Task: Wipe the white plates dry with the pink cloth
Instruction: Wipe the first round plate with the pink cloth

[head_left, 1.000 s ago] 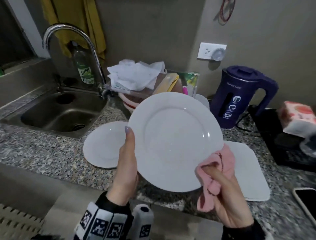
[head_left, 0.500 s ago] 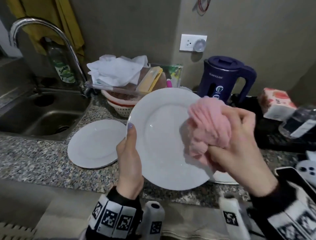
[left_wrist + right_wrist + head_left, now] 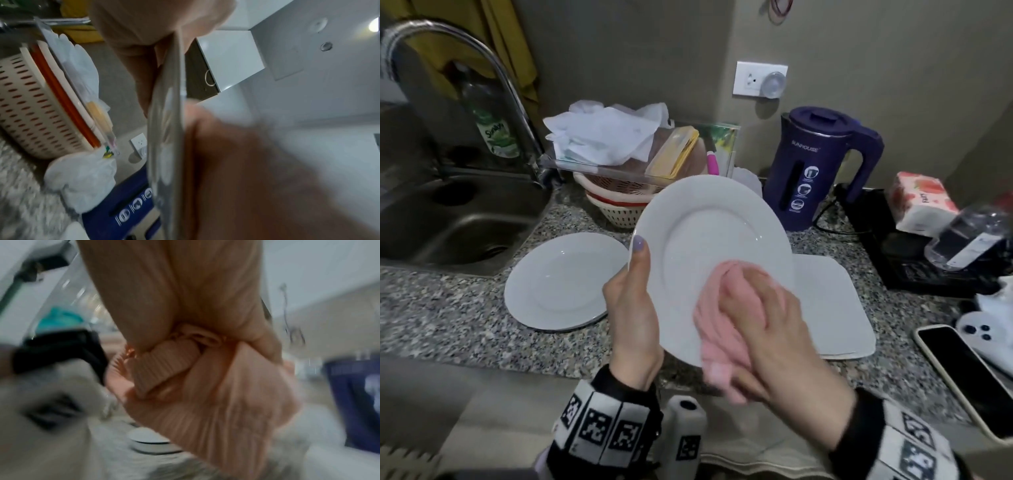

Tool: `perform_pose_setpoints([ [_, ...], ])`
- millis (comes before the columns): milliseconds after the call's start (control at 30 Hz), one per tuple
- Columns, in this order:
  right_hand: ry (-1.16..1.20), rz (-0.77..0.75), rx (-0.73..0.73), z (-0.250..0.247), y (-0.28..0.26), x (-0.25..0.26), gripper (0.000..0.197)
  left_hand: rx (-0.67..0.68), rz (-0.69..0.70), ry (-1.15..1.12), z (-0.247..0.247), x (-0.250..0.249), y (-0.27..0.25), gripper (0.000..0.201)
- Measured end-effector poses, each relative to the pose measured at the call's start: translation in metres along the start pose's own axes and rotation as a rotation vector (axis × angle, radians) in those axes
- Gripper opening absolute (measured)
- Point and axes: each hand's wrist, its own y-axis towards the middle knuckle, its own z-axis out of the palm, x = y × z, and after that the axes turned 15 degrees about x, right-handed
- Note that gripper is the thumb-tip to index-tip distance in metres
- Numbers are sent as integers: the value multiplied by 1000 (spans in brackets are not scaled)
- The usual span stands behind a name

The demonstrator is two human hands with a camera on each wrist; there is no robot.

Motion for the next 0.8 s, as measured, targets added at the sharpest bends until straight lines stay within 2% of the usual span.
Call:
perform_pose_setpoints([
  [100,-45,-73,-71,18,4,27,78,9,29,27,-1,0,3,28],
  [167,48,-140,-94,4,13,12,83,44,61,34,-4,-2,1,33],
  [233,146,-77,-153,-18,31,-16,71,77,87,112,-3,-5,-2,40],
  [300,133,48,-204,-44,40,-31,62,83,78,123,0,-5,-4,44],
  [333,106,50,-196,-50,40,-28,62,78,69,96,2,-5,-3,41],
  [433,93,-166,-42,-51,31,17,72,82,62,127,2,-1,-1,43],
  [467,76,-204,-34,-52,33,26,73,86,62,135,2,-1,-1,44],
  [533,83,-130,-150,-66,47,20,71,106,77,115,-1,-3,1,42],
  [600,71,65,-288,-84,58,-4,65,115,92,67,-2,-10,0,37],
  [633,72,121,-308,-89,56,-12,63,120,94,48,-1,-12,0,34],
  [667,90,99,-285,-86,52,-11,63,114,83,33,0,-15,1,33],
  [767,113,-204,-85,-62,35,30,61,82,47,41,3,-16,2,35],
  [800,74,-257,-61,-56,34,37,60,77,30,34,3,-16,0,37],
])
